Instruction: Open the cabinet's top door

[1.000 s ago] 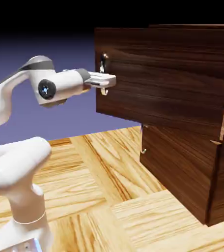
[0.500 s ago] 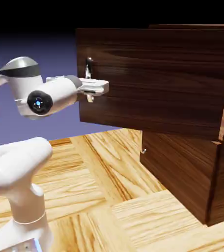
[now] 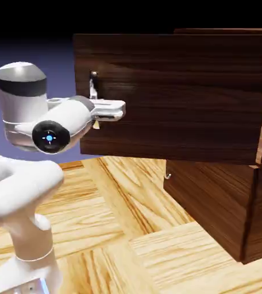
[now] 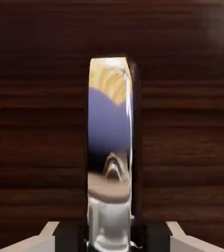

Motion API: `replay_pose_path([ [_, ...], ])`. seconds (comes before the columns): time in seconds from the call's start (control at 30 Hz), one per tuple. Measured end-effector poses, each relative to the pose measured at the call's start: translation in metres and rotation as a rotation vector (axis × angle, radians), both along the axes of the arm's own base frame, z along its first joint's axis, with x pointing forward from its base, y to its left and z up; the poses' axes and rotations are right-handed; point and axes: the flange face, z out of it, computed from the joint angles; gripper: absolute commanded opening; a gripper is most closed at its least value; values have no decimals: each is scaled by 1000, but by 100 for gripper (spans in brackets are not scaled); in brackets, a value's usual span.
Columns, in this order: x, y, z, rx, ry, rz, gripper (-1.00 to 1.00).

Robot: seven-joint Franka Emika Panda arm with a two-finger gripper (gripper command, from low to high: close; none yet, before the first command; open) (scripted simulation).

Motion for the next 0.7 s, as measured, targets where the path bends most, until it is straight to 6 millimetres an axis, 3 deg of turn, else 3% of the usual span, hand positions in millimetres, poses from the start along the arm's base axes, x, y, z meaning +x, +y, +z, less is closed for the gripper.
replay_pose_path([
  [0.37, -11, -95, 0, 0, 0, 199, -100],
  [0.7, -4, -190, 0, 0, 0, 395, -100],
])
